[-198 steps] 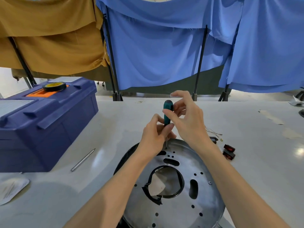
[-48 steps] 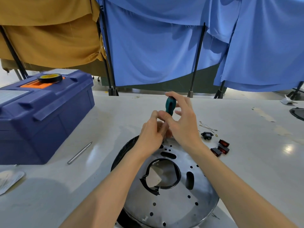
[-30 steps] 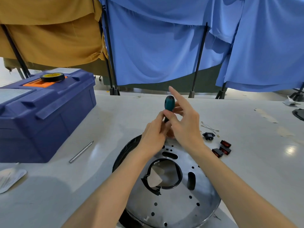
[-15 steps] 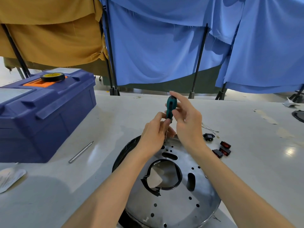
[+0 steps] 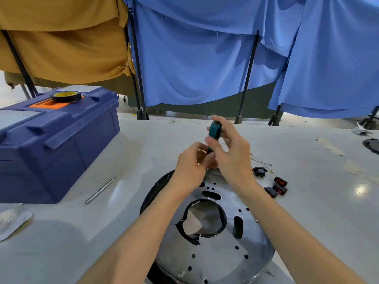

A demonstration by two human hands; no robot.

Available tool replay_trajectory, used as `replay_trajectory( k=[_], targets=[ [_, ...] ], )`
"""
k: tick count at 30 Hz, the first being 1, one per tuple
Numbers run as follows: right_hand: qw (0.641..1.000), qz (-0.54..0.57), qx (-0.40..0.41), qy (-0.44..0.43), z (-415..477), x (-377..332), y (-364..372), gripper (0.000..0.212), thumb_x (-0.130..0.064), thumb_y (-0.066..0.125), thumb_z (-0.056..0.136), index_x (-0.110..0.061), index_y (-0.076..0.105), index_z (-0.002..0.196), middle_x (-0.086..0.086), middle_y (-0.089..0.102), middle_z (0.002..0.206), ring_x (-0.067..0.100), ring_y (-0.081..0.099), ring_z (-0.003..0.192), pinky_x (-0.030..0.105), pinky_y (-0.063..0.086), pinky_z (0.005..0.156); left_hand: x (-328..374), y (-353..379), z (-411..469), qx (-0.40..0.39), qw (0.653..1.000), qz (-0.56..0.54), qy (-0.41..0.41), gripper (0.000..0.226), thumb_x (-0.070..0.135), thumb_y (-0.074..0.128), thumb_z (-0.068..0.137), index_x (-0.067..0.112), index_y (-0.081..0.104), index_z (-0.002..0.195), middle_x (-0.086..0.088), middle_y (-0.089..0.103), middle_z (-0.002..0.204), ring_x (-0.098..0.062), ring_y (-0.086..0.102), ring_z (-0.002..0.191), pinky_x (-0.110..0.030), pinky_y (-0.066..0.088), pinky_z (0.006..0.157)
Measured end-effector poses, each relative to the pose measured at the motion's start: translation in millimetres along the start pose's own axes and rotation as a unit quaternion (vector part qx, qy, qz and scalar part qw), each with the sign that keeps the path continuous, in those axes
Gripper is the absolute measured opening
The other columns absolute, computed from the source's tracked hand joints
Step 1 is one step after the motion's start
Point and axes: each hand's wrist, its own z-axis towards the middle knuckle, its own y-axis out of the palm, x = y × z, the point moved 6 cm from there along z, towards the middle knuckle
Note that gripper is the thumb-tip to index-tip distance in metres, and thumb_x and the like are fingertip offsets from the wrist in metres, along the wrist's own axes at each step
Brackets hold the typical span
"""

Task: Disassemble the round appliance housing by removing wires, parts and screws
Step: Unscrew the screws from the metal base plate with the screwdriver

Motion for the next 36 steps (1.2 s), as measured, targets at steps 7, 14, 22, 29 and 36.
replay_trajectory(
  k=[7,14,22,29,36],
  targets=[
    [0.999,-0.028,0.023,-0.003,1,0,-1,0.059,-0.008,0.067,0.087,-0.03,0.049,0.139,-0.004,0.066,0.098,0.003,0.061,0.09,0.013,0.048,0.087,9,3,-3,-0.038,0.999,-0.024,0.004,0.023,0.014,0.043,0.101,0.014,0.056,0.12,-0.009,0.071,0.095,-0.026,0.069,0.087,-0.047,0.055,0.084],
    [1.0,-0.008,-0.003,0.005,0,2,1,0.046,-0.014,0.068,0.087,-0.024,0.055,0.129,-0.001,0.058,0.115,0.015,0.058,0.104,0.032,0.05,0.095,3,-1,-2,-0.013,1.0,-0.024,-0.013,0.009,0.014,0.051,0.098,0.012,0.055,0.105,0.001,0.071,0.073,-0.011,0.07,0.067,-0.036,0.059,0.068],
    [1.0,0.019,0.013,0.019,0,3,-2,0.058,-0.003,0.065,0.087,-0.03,0.048,0.135,-0.001,0.069,0.092,0.012,0.065,0.089,0.032,0.054,0.088,6,4,-3,-0.041,0.998,-0.048,-0.021,0.021,0.017,0.039,0.103,0.012,0.059,0.108,-0.012,0.071,0.088,-0.034,0.07,0.081,-0.058,0.054,0.077],
    [1.0,-0.008,0.017,0.008,0,3,-1,0.053,-0.021,0.073,0.083,-0.027,0.055,0.133,-0.004,0.054,0.109,0.009,0.056,0.096,0.021,0.048,0.089,1,0,-2,-0.024,1.0,-0.011,-0.008,0.014,0.018,0.058,0.094,0.016,0.051,0.106,0.0,0.07,0.07,-0.01,0.068,0.063,-0.036,0.057,0.066],
    [1.0,0.025,-0.003,0.011,-1,3,-2,0.052,0.001,0.057,0.091,-0.026,0.051,0.135,0.002,0.068,0.108,0.01,0.065,0.101,0.024,0.051,0.092,2,4,-1,-0.046,0.998,-0.037,-0.009,0.022,0.018,0.038,0.103,0.012,0.058,0.108,-0.011,0.072,0.087,-0.028,0.071,0.081,-0.054,0.055,0.08]
  ],
)
